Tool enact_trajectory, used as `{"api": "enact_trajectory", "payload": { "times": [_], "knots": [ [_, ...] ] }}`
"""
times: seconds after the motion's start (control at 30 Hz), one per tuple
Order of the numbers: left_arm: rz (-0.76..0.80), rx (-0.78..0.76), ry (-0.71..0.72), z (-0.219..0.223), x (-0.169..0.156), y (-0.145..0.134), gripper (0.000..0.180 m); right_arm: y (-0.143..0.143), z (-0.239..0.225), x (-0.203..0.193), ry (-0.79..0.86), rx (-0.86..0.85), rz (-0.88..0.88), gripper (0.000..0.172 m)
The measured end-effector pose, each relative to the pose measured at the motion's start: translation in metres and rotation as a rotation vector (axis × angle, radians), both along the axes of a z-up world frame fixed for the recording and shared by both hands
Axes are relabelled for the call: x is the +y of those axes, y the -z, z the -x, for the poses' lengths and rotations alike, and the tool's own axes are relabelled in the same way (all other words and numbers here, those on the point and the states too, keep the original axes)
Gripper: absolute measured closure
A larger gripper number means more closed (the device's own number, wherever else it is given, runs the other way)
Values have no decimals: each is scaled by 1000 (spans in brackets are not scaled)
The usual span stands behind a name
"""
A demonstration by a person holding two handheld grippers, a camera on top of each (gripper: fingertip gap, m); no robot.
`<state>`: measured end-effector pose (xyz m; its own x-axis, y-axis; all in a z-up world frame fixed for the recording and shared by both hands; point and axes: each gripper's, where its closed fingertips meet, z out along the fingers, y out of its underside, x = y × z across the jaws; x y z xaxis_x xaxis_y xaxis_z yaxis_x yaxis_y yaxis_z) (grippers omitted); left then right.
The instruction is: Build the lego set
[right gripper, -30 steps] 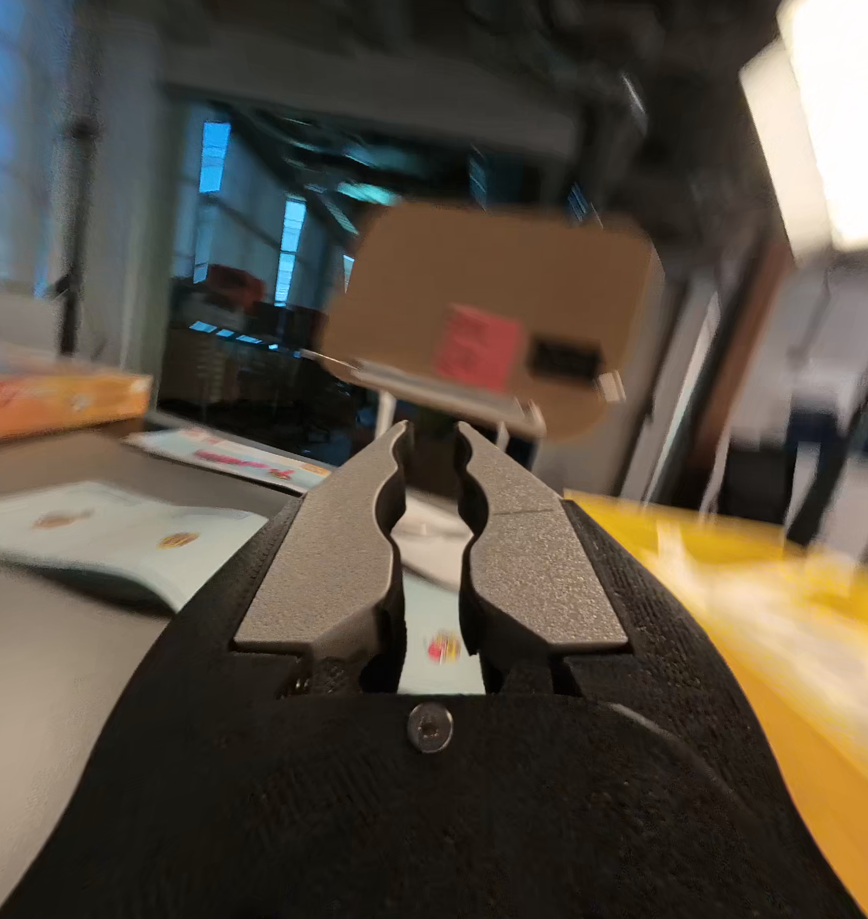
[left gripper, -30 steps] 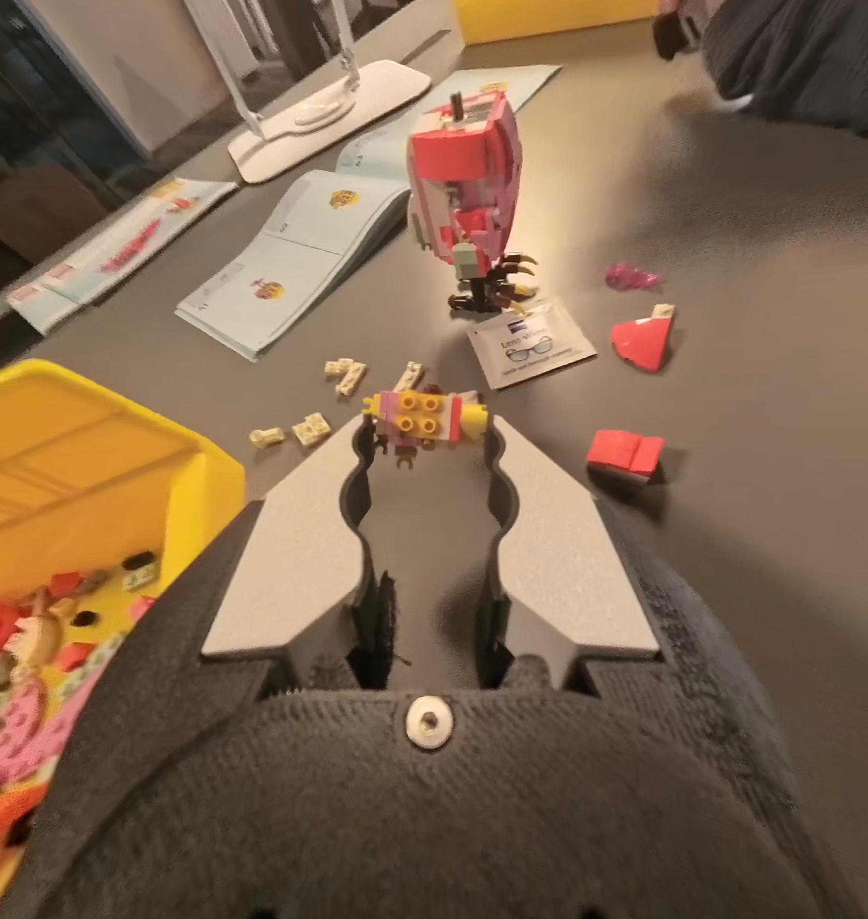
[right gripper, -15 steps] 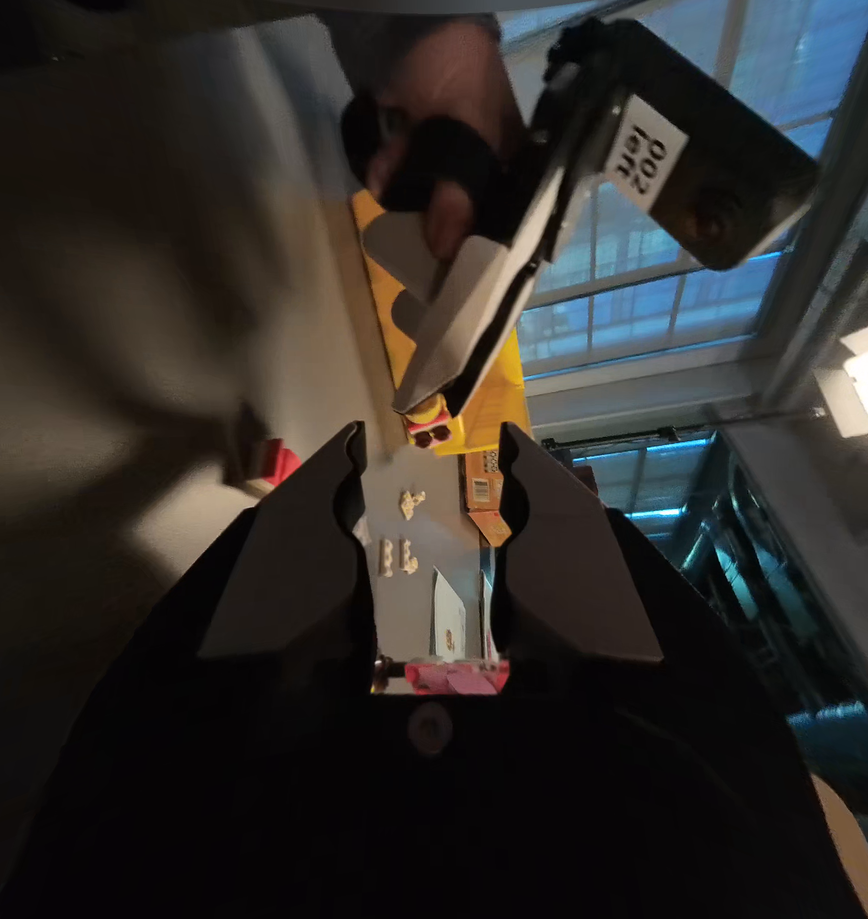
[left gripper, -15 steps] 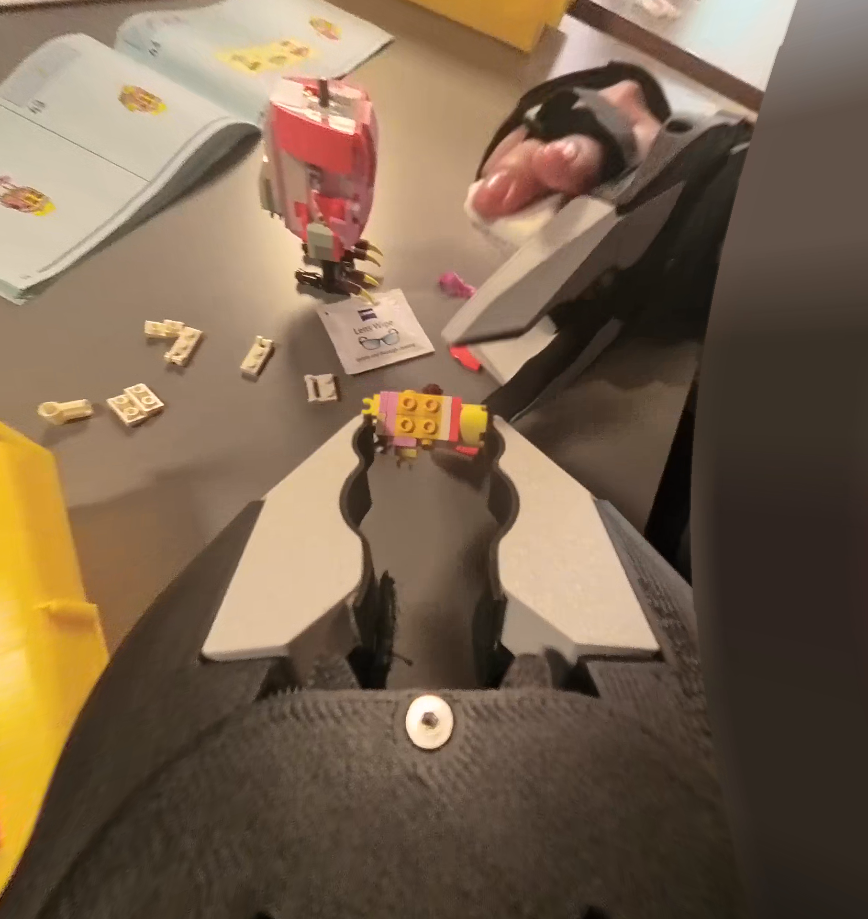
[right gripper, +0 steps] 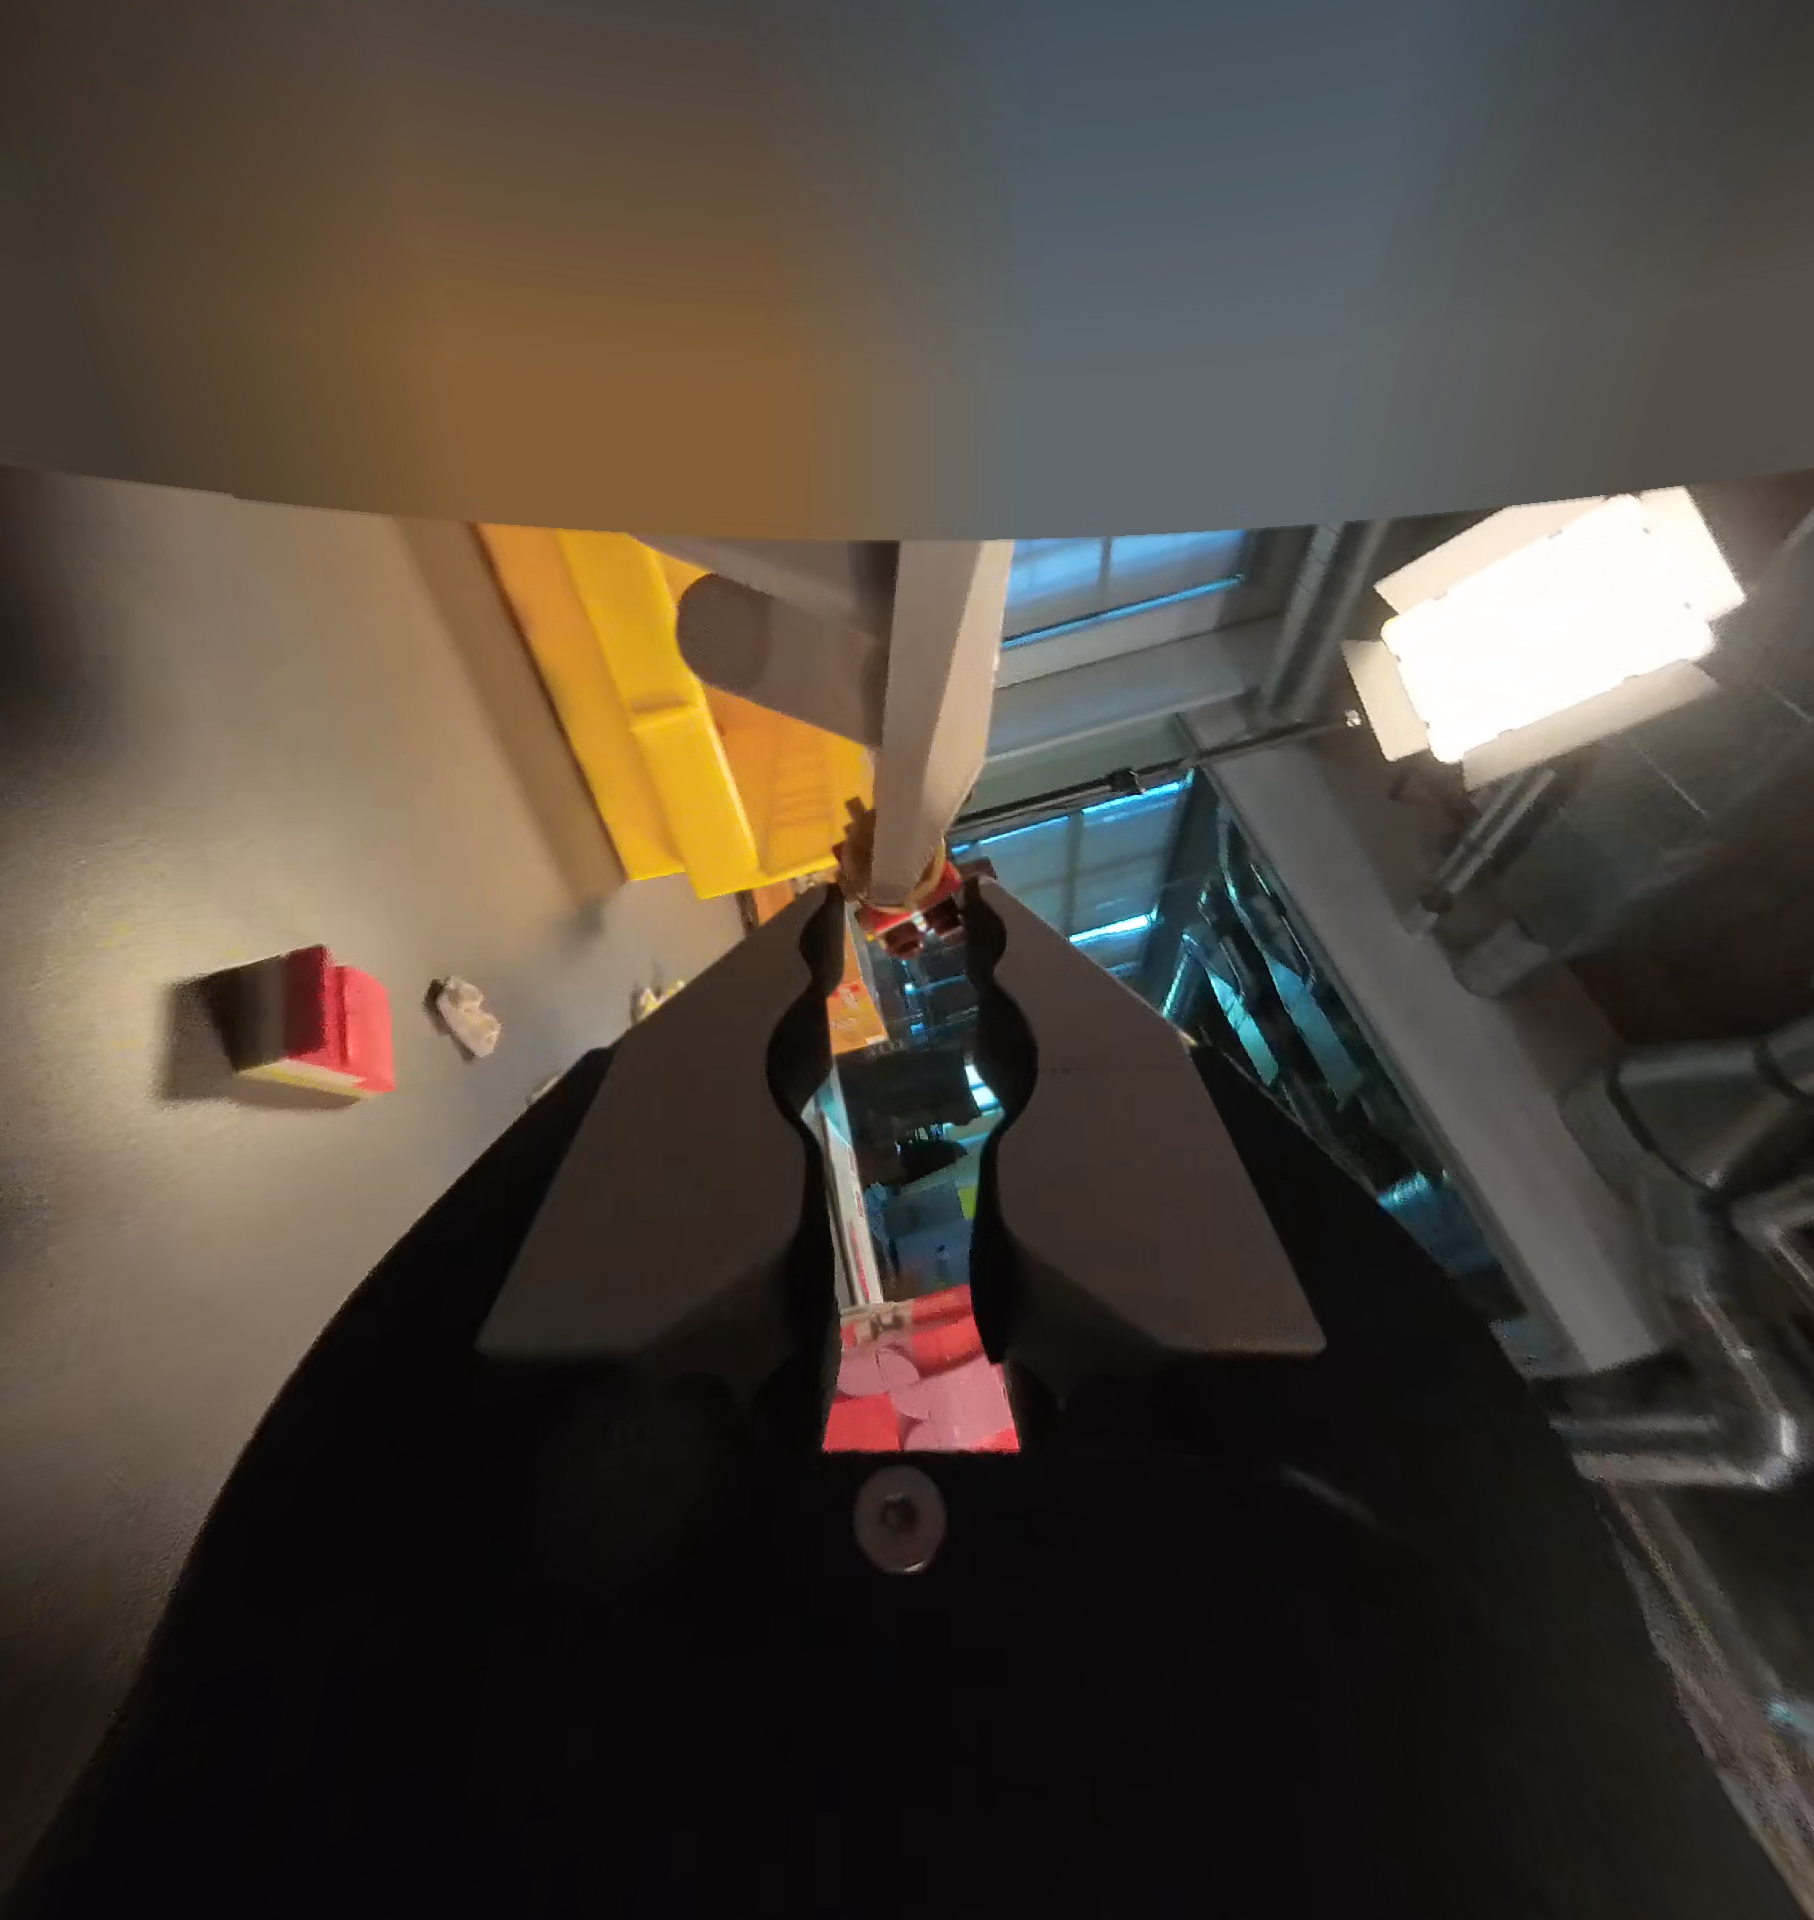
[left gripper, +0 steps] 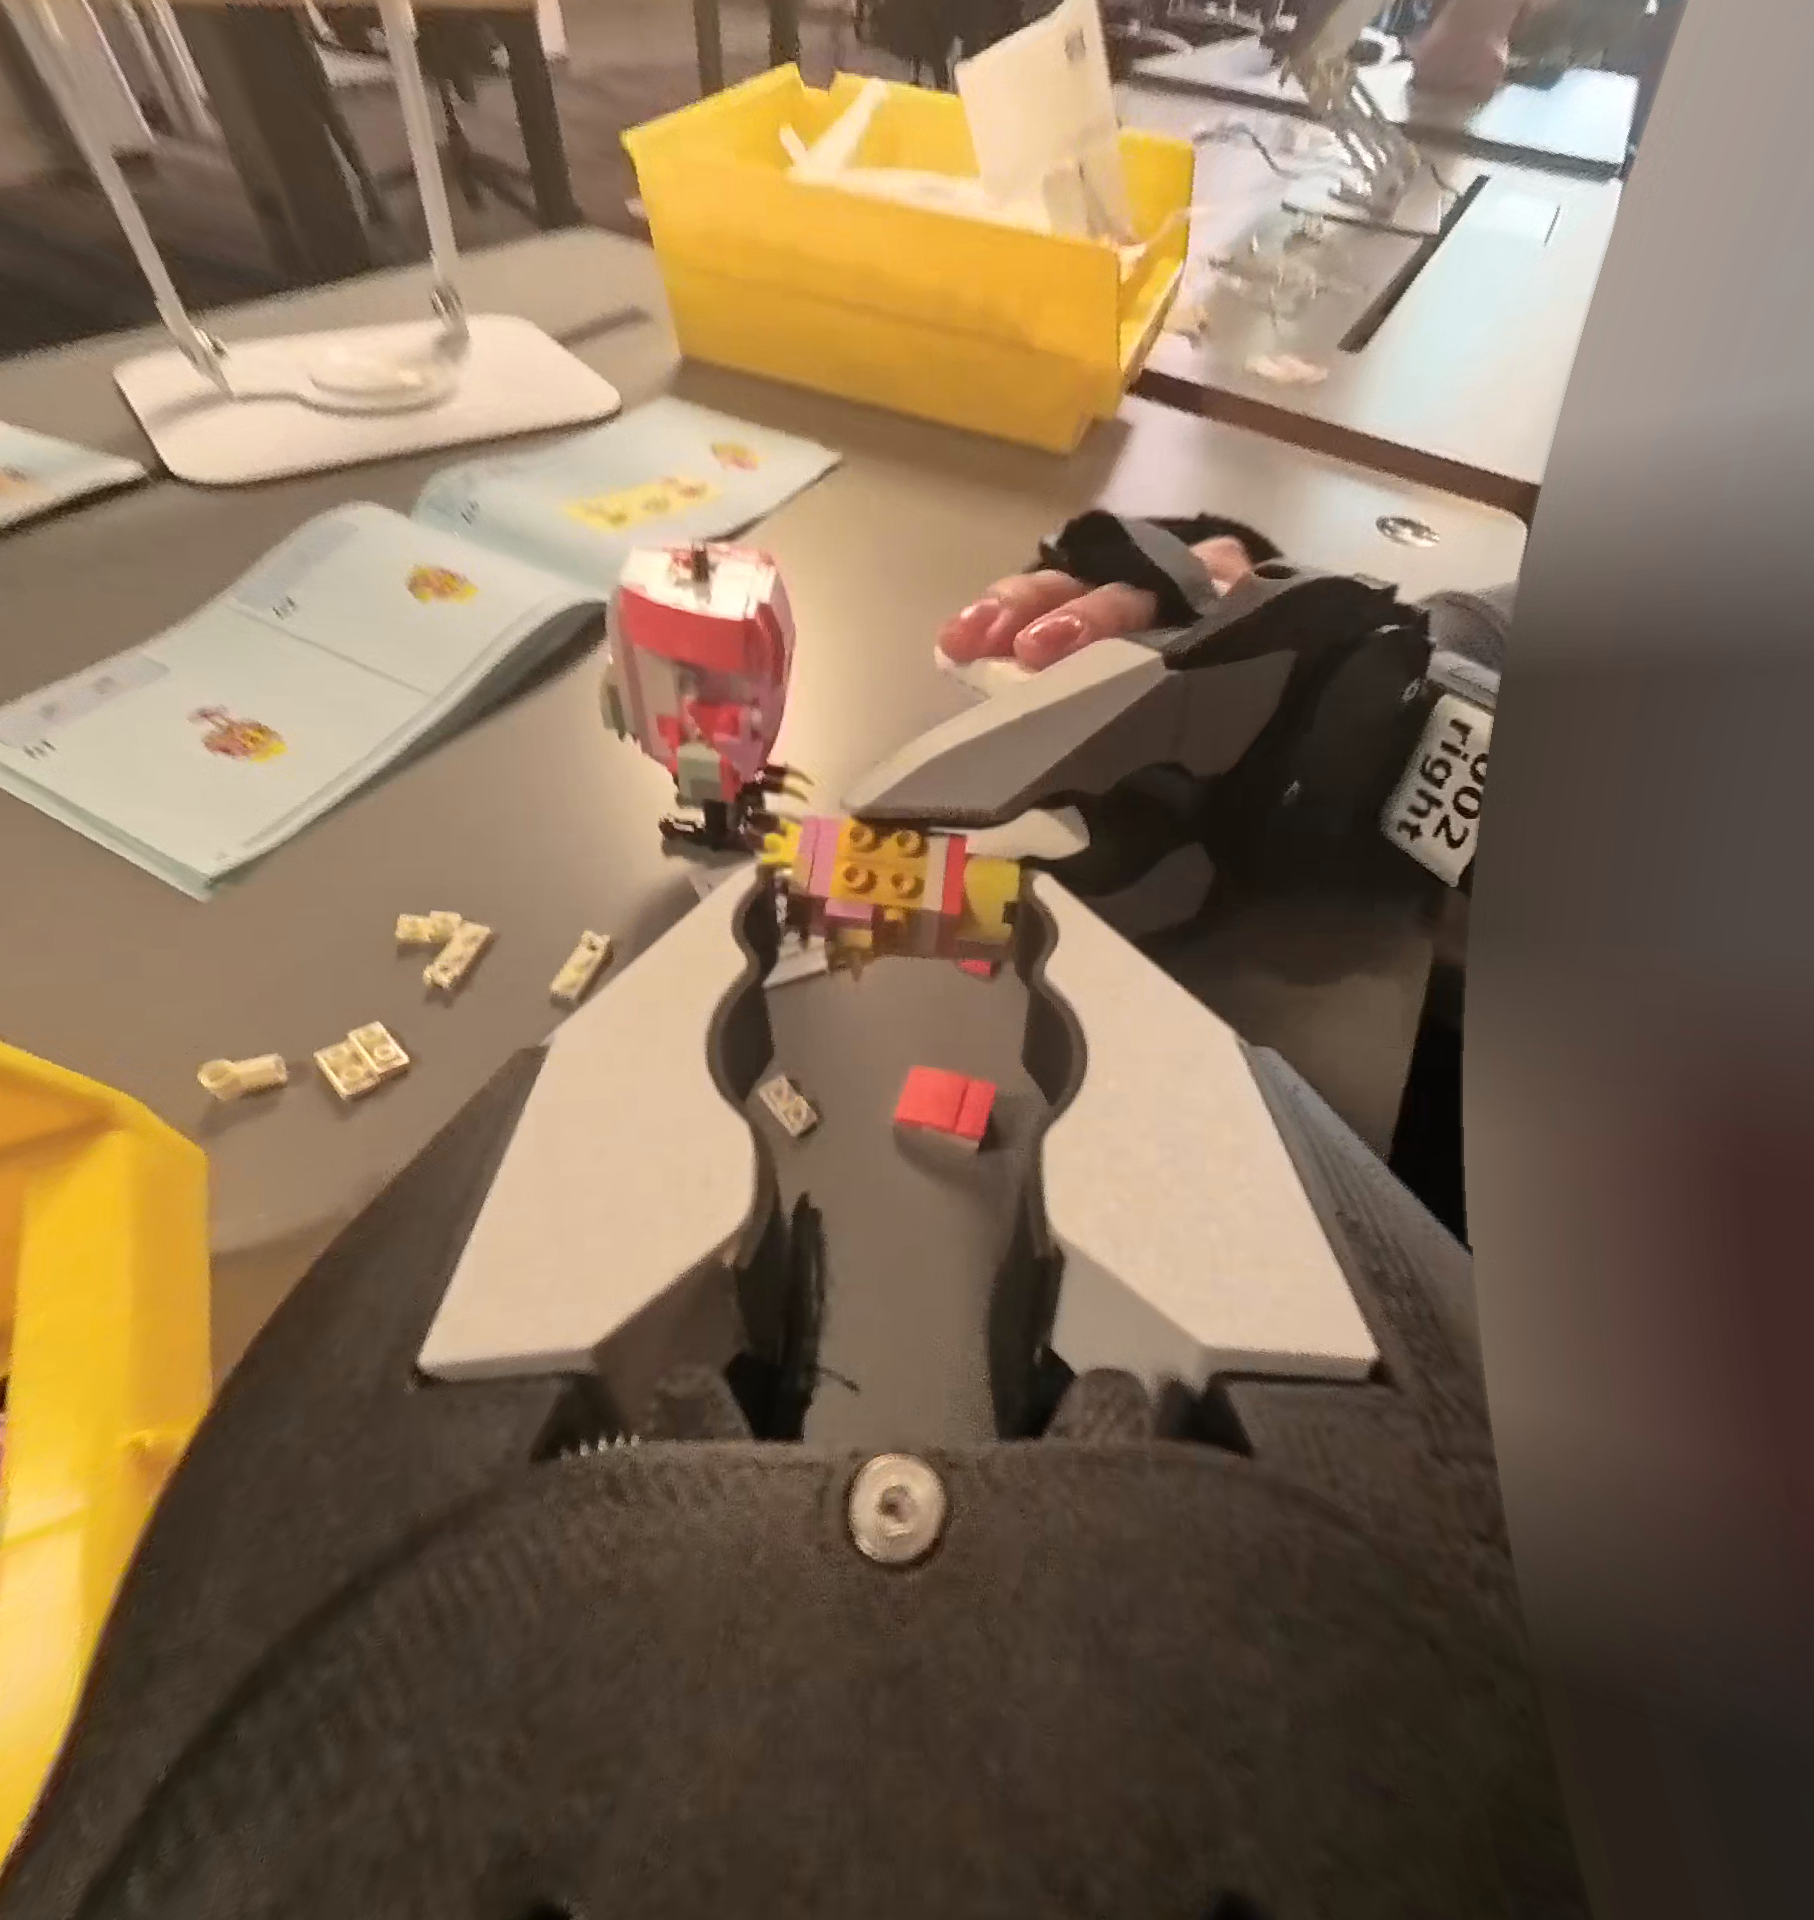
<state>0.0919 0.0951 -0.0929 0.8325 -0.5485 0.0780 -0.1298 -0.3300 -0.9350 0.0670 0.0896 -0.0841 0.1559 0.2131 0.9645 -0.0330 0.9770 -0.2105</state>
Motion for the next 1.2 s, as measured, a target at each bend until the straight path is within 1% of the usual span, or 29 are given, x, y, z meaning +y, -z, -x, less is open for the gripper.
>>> {"api": "enact_trajectory", "payload": {
  "times": [0.1, 0.17, 0.3, 0.43, 0.53, 0.6, 0.73, 0.87, 1.0, 1.07, 1.2],
  "knots": [
    [-81, -16, -15, -2, 2, -10, 136, -9, -2, 3, 11, 46, 51, 151],
    [-128, -55, -22, -2, 2, -17, 135, -15, -3, 6, 21, 77, 84, 151],
    [-205, -104, -67, 0, 4, -25, 121, -27, -6, 15, 29, 120, 198, 152],
    [-330, -66, -119, -1, 6, -36, 119, -28, -7, 18, 31, 127, 223, 152],
    [-402, -1, -164, -3, 10, -39, 123, -31, -8, 19, 26, 141, 254, 152],
    [-414, 14, -180, -4, 12, -38, 126, -32, -9, 21, 26, 149, 270, 152],
    [-405, -40, -178, -6, 14, -38, 128, -35, -11, 22, 19, 158, 289, 152],
    [-411, -77, -158, -7, 13, -40, 139, -34, -11, 21, 11, 157, 280, 152],
    [-391, -116, -138, -6, 13, -38, 139, -32, -11, 21, 13, 147, 270, 152],
    [-402, -110, -147, -6, 14, -39, 134, -30, -10, 19, 11, 141, 259, 152],
    [-391, -86, -148, -7, 16, -35, 137, -29, -10, 18, 13, 135, 242, 152]
  ]
}}
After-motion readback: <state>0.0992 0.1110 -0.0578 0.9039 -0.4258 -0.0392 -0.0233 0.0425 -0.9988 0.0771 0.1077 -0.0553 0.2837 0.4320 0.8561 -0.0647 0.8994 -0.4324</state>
